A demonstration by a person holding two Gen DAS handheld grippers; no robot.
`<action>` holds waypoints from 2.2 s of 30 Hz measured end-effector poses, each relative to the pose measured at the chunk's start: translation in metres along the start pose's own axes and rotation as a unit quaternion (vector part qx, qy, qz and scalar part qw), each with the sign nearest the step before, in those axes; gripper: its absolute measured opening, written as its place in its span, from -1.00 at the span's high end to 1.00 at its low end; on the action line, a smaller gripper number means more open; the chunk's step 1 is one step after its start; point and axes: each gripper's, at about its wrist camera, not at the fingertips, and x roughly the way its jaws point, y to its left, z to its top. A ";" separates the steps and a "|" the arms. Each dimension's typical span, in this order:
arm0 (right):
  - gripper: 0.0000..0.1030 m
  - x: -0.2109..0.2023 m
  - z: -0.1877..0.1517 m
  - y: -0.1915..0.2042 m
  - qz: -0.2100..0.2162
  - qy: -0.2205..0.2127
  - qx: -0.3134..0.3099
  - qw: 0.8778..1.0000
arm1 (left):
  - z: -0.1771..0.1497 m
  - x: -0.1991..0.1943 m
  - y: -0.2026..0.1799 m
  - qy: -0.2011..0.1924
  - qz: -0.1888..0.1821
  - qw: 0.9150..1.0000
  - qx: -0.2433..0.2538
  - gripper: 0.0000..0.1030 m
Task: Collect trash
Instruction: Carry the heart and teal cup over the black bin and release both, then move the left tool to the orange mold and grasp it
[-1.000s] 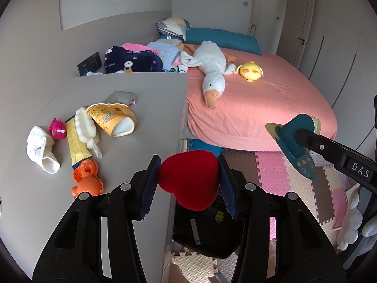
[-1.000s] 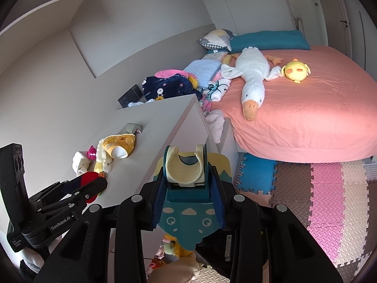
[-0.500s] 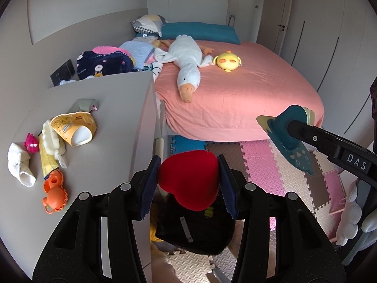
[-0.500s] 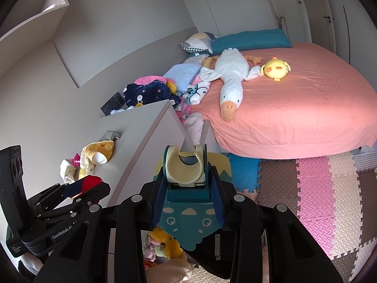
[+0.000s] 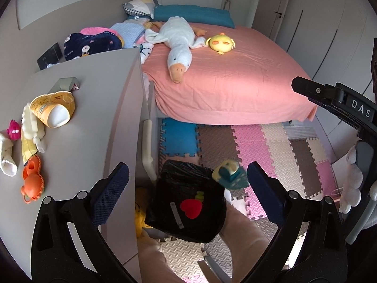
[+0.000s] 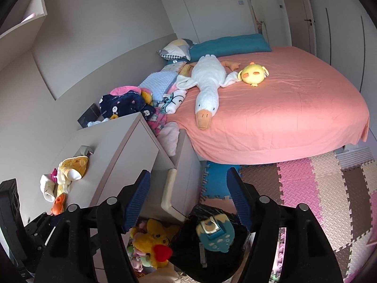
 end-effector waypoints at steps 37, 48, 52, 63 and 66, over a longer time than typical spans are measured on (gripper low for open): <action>-0.46 0.067 -0.025 0.123 0.104 0.072 -0.073 0.989 | -0.033 -0.034 0.130 -0.015 0.101 0.989 -0.103 -0.88; -0.72 0.078 -0.024 0.162 0.114 0.064 -0.102 0.986 | -0.042 -0.025 0.174 -0.003 0.119 0.982 -0.147 -0.87; -0.72 0.088 -0.024 0.176 0.117 0.070 -0.110 0.984 | -0.043 -0.021 0.186 -0.001 0.120 0.980 -0.156 -0.88; -0.72 0.114 -0.030 0.214 0.133 0.093 -0.132 0.978 | -0.041 -0.007 0.206 0.010 0.105 0.980 -0.166 -0.48; -0.72 0.121 -0.030 0.224 0.142 0.099 -0.136 0.975 | -0.039 -0.006 0.206 0.009 0.111 0.982 -0.154 -0.19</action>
